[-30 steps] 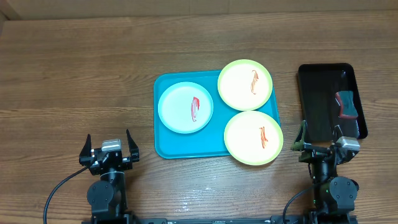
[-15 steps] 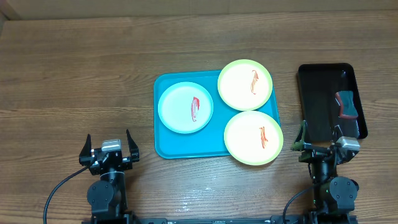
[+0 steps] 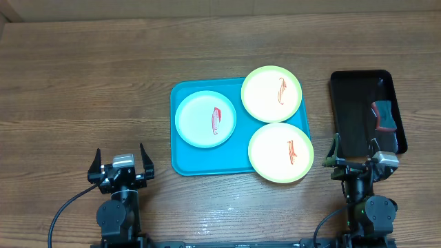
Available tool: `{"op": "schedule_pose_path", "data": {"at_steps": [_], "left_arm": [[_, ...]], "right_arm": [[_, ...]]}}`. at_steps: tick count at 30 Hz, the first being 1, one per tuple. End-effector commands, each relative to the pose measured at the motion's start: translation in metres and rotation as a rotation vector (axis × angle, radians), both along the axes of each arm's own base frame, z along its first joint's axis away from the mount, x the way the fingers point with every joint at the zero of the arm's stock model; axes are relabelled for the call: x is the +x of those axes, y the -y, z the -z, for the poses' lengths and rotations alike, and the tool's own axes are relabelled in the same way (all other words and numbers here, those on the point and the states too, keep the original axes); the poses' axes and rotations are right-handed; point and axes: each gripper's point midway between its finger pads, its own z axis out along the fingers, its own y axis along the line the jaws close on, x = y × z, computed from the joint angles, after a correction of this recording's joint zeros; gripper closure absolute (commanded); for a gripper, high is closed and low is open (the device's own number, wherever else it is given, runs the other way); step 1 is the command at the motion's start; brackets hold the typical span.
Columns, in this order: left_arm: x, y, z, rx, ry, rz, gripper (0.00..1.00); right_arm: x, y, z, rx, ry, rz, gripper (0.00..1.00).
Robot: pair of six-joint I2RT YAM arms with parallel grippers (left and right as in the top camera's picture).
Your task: Clean dirty plates on tray and stack at the side
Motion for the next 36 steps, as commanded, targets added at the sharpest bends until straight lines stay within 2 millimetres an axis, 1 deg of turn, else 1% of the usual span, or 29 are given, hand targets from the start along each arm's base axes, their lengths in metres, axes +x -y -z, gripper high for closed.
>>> {"op": "schedule_pose_path", "data": {"at_steps": [1, 24, 26, 27, 29, 33, 36], "left_arm": [[0.001, 0.002, 0.001, 0.014, 0.001, 0.014, 0.0], [0.0, 0.002, 0.0, 0.014, 0.002, 0.011, 0.0], [0.001, 0.002, -0.006, 0.017, 0.03, 0.011, 0.0], [0.001, 0.002, -0.007, 0.016, 0.031, 0.011, 0.0], [0.002, 0.008, -0.006, 0.013, 0.027, 0.047, 0.0], [0.004, 0.026, 0.003, -0.004, -0.005, 0.155, 0.0], [0.004, 0.03, 0.003, -0.032, -0.001, 0.173, 0.0]], "right_arm": [[0.0, 0.002, 0.002, 0.003, 0.005, 0.01, 0.0], [0.0, 0.004, 0.001, 0.003, 0.008, 0.021, 0.0], [0.0, 0.004, 0.001, 0.003, 0.008, 0.021, 0.0], [0.0, 0.004, 0.001, 0.003, 0.008, 0.021, 0.0], [0.0, 0.003, -0.002, 0.003, 0.02, 0.018, 0.0], [0.0, -0.001, -0.012, 0.003, 0.06, -0.009, 0.0], [0.0, -0.007, -0.016, -0.002, 0.075, -0.039, 0.0]]}}
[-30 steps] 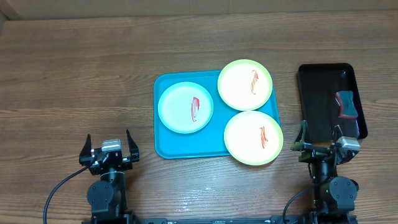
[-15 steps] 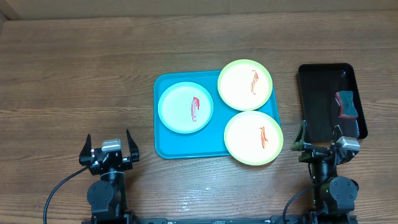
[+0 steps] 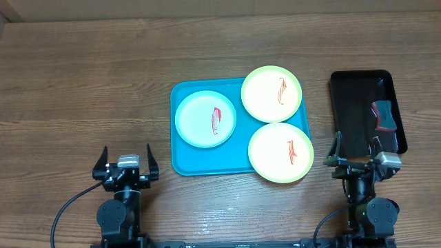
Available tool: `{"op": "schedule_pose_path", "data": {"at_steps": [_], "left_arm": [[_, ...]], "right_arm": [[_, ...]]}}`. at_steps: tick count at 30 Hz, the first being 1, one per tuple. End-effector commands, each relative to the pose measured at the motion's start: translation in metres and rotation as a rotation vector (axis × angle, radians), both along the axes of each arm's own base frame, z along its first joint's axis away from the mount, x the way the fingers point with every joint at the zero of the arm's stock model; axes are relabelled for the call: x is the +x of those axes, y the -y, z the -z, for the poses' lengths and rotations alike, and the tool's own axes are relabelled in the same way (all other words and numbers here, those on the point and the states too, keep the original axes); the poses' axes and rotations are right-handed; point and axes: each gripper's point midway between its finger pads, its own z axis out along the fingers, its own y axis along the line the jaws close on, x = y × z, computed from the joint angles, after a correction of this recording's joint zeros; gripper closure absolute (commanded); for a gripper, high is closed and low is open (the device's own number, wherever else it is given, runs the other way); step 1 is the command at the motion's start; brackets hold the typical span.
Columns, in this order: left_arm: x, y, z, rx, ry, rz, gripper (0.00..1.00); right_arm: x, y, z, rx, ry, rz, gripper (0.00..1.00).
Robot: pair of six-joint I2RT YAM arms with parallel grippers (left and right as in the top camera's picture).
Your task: Clean dirty plates on tray and stack at the side
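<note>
Three dirty plates lie on the blue tray (image 3: 186,162): a pale blue-rimmed one (image 3: 205,119) at the left, a green-rimmed one (image 3: 271,94) at the top right, and another green-rimmed one (image 3: 280,152) at the bottom right. Each carries a red smear. My left gripper (image 3: 127,160) stands open near the front edge, left of the tray. My right gripper (image 3: 356,150) stands open at the front right, just beside the bottom right plate and against the black tray's near end. Neither holds anything.
A black tray (image 3: 351,103) stands at the right with a grey and red sponge (image 3: 383,116) in it. Wooden table (image 3: 83,83) spreads to the left and back of the blue tray.
My left gripper has shifted slightly to the right and turned a little. The right gripper, the plates and the sponge stand as before.
</note>
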Motion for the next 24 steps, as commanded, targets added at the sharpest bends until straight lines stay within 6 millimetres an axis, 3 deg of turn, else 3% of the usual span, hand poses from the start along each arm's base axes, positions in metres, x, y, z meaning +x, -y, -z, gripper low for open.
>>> {"op": "schedule_pose_path", "data": {"at_steps": [1, 8, 12, 19, 24], "left_arm": [[0.001, 0.012, 0.0, -0.042, 0.007, 0.065, 0.0], [0.004, 0.017, -0.022, -0.175, -0.031, 0.08, 0.0], [0.017, 0.021, -0.04, -0.191, -0.124, 0.104, 0.0], [0.068, 0.033, -0.071, -0.254, -0.38, 0.173, 0.0], [0.108, 0.039, -0.078, -0.299, -0.685, 0.168, 0.0]], "right_arm": [[0.0, -0.007, -0.004, -0.004, 0.019, -0.043, 0.0], [-0.002, -0.011, -0.053, -0.013, 0.06, -0.064, 0.0], [0.007, -0.014, -0.088, -0.062, 0.013, -0.081, 0.0], [0.045, -0.015, -0.132, -0.057, -0.212, -0.091, 0.0], [0.07, -0.027, -0.151, -0.041, -0.368, -0.16, 0.0]]}}
